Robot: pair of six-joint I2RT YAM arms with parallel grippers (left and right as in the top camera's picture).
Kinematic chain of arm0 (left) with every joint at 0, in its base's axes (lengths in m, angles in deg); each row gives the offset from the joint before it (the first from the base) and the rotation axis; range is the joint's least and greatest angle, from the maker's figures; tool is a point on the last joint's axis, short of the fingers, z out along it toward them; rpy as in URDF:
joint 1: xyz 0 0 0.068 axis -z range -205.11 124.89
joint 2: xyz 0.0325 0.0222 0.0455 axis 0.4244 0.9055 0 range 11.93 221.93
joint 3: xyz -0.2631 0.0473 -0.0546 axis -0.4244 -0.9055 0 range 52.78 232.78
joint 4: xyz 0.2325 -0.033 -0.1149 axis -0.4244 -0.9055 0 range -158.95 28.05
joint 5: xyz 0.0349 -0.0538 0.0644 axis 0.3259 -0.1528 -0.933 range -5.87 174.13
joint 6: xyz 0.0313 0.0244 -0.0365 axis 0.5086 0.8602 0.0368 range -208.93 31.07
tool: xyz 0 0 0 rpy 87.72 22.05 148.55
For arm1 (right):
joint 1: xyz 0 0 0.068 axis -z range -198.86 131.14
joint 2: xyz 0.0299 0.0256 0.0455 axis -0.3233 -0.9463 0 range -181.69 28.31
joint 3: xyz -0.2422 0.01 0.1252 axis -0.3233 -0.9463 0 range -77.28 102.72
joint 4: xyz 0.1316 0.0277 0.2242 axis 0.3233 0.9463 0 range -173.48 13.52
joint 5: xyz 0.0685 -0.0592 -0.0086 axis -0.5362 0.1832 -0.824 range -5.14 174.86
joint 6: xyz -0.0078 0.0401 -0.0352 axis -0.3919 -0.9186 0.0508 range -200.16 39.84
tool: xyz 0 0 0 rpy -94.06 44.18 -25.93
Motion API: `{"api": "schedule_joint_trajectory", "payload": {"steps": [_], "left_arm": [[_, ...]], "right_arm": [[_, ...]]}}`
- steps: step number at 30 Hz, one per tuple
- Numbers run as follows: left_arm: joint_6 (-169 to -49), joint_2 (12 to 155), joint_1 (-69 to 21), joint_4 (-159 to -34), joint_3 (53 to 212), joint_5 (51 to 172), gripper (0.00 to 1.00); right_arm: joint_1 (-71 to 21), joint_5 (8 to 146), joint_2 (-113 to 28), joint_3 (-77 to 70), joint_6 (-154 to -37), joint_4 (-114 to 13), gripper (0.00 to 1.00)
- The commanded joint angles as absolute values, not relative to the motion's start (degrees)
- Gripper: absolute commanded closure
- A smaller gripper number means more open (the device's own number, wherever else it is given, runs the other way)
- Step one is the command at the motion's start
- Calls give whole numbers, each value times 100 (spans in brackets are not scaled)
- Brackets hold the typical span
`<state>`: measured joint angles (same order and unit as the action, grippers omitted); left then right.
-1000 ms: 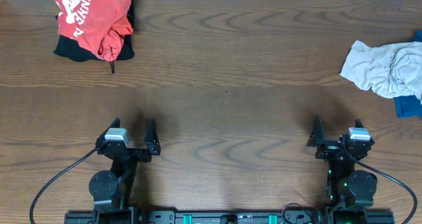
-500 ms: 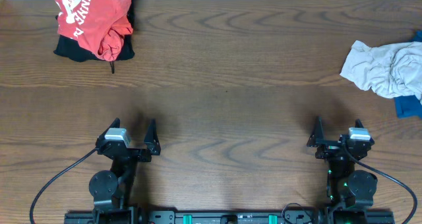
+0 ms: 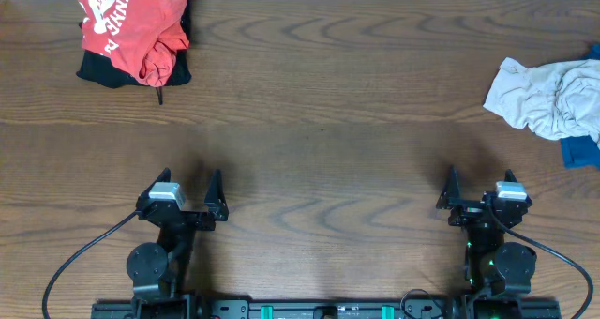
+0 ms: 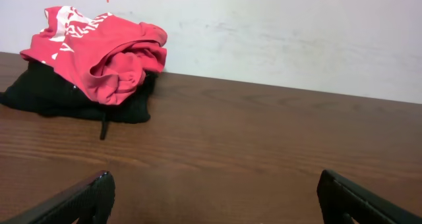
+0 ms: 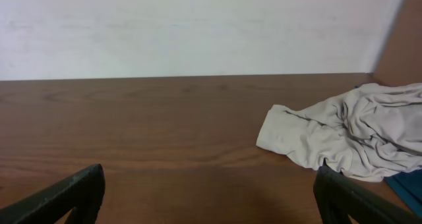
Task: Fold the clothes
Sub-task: 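Reach the right gripper to the grey shirt at the right edge and grasp it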
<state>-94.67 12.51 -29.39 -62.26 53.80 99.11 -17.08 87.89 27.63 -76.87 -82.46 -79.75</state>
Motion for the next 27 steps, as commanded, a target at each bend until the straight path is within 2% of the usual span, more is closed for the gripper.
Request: {"api": "schedule_joint_trajectory", "payload": {"steps": [1,13,17,23,27], "left_arm": [[-9368,1216,-2904,-6464,5301,9946,2],[-9370,1216,-2904,-6464,5301,9946,2],[-9370,1216,-2904,-6464,5301,9946,2],[-9370,1216,-2904,-6464,5301,9946,2],[-9370,1216,-2904,-6464,5301,9946,2]], "right_arm": [[-1667,8824,2793,-7696,-8177,-7949,1],[-1667,8728,2793,-7696,-8264,-8242,1],[-1669,7488,2793,-7696,-9536,-8911,1],[-1669,6708,2793,-7696,-10928,-9711,1],[-1667,6293,2793,-7696,-11265,-10548,1]]}}
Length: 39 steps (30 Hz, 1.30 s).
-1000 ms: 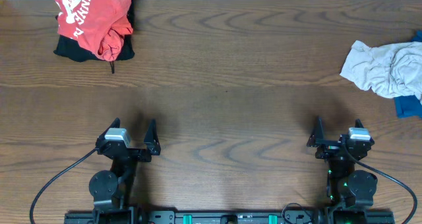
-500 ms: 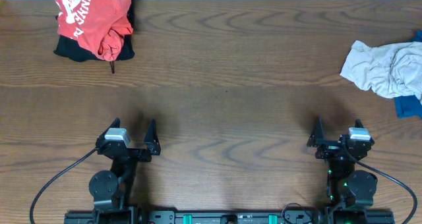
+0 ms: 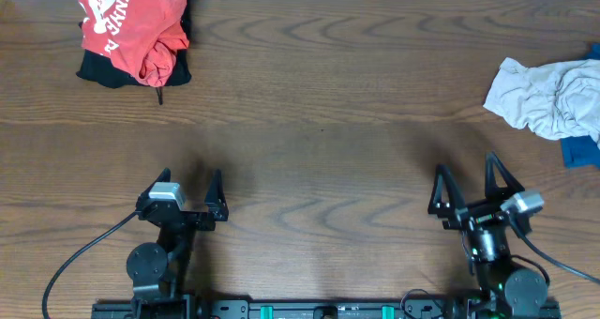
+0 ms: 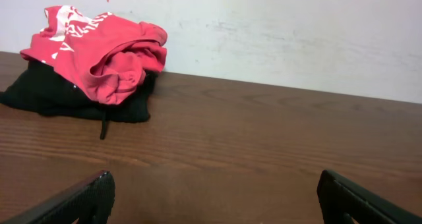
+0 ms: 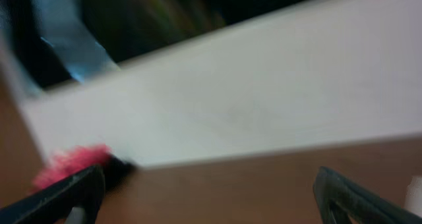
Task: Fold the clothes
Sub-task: 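Reach the right gripper to the grey shirt at the right edge and grasp it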
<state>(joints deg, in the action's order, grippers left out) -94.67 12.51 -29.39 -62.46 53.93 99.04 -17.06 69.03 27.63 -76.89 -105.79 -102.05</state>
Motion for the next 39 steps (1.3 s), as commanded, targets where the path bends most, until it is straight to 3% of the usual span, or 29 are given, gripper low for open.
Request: {"api": "schedule_joint_trajectory", "payload": {"steps": [1,4,7,12,16,19,31,35,39], "left_arm": [[-9370,1216,-2904,-6464,5301,9946,2],[-9370,1216,-2904,-6464,5301,9946,2],[-9370,1216,-2904,-6464,5301,9946,2],[-9370,1216,-2904,-6464,5301,9946,2],[-9370,1216,-2904,-6464,5301,9946,2],[-9370,1216,-2904,-6464,5301,9946,2],[-9370,1216,-2904,-6464,5301,9948,2],[-9370,1216,-2904,-6464,5301,9946,2],[-9370,1216,-2904,-6464,5301,9946,2]], "right_arm": [[-1669,6225,2793,-7696,-11212,-10871,1],[-1667,6223,2793,-7644,-10806,-11560,1],[-1667,6304,2752,-7287,-10144,-11435,1],[-1667,6959,2122,-6157,-9186,-9971,1],[-1662,8317,900,-5062,-8316,-8878,1],[-1621,9090,-247,-4221,-8310,-8242,1],[-615,8378,-4728,-57,-8478,-5571,1],[-215,7727,-5537,1016,-8480,-4767,1],[16,7956,-5764,1143,-8478,-5031,1]]}}
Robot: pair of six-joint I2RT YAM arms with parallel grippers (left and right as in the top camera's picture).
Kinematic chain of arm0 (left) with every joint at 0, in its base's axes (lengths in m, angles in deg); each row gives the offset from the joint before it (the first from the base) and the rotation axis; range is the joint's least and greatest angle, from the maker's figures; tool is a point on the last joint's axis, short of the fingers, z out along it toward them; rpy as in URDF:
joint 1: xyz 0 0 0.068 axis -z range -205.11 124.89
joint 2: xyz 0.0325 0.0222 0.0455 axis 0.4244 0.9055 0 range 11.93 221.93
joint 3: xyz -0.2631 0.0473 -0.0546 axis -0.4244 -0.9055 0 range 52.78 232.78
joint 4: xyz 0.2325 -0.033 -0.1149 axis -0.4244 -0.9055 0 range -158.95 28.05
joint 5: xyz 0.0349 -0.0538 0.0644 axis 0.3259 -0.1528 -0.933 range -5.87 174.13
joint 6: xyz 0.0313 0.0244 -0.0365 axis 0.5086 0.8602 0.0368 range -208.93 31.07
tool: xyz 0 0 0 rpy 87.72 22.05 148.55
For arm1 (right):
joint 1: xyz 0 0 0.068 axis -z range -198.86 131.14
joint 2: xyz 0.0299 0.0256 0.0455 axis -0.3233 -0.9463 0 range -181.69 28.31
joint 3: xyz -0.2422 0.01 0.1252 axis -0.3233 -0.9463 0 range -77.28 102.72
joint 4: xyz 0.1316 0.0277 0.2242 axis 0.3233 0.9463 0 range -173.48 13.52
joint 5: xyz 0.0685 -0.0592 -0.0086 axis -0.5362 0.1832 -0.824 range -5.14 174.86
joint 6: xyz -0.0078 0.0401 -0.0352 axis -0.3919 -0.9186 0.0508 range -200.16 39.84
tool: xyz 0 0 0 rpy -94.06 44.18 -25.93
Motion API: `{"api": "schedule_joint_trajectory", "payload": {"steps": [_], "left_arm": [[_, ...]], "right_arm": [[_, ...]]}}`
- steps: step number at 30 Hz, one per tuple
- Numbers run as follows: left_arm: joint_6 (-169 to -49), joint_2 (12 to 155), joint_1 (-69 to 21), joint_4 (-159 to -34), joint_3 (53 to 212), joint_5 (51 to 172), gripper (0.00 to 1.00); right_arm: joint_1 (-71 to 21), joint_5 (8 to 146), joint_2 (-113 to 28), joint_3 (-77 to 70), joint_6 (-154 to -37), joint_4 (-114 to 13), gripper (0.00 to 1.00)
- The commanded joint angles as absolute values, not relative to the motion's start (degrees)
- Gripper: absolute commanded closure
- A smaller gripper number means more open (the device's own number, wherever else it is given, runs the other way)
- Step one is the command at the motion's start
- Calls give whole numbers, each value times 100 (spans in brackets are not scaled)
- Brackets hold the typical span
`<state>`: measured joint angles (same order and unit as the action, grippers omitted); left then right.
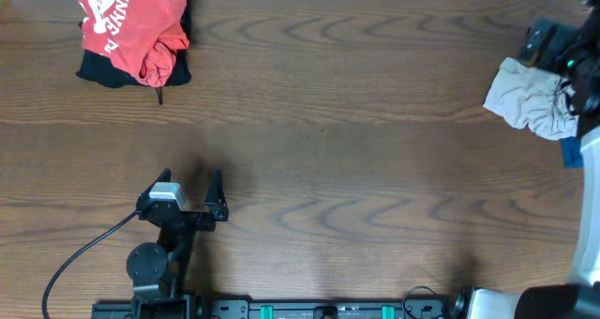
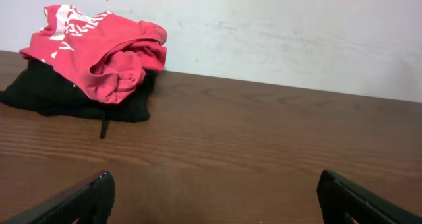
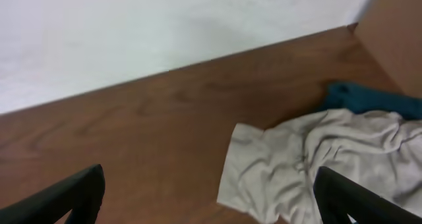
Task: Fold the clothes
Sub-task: 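Reach the right gripper to the grey shirt at the right edge and grasp it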
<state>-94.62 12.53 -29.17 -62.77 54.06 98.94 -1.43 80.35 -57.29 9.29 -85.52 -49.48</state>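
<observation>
A crumpled beige garment (image 1: 531,98) lies at the table's right edge, partly over a blue garment (image 1: 570,153). My right gripper (image 1: 547,43) hovers over the beige garment's far side. In the right wrist view the beige garment (image 3: 310,165) and the blue garment (image 3: 369,99) lie below the wide-open right gripper (image 3: 211,204), which holds nothing. At the far left corner a red garment (image 1: 131,28) sits on a black one (image 1: 94,70). My left gripper (image 1: 192,202) rests open near the front left, with the red garment (image 2: 99,46) far ahead of it.
The brown wooden table (image 1: 328,122) runs to a white wall at the back. The right arm stretches along the table's right edge. A black drawstring (image 2: 103,128) trails from the black garment.
My right arm has swung from the front right of the table up to the far right, so its open gripper now hangs over the beige garment. The left arm stayed still.
Both grippers first rested open at the front edge, clothes untouched in the two back corners. Then the right gripper had lifted and turned, its view blurred. Now it is over the beige garment at the right, still open; no garment has moved.
</observation>
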Motion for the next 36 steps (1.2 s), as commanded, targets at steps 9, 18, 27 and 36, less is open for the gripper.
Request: {"api": "schedule_joint_trajectory", "payload": {"steps": [9,18,27,36], "left_arm": [[-9370,1216,-2904,-6464,5301,9946,2],[-9370,1216,-2904,-6464,5301,9948,2],[-9368,1216,-2904,-6464,5301,9946,2],[-9370,1216,-2904,-6464,5301,9946,2]], "right_arm": [[969,8334,-6636,1143,-8284,-5361,1],[1673,8686,-7678,1143,-7932,-5680,6],[1734,8854,-8583,1143,-7530,-5919,20],[1734,9235,-9086,1143,-7532,-5921,50]]}}
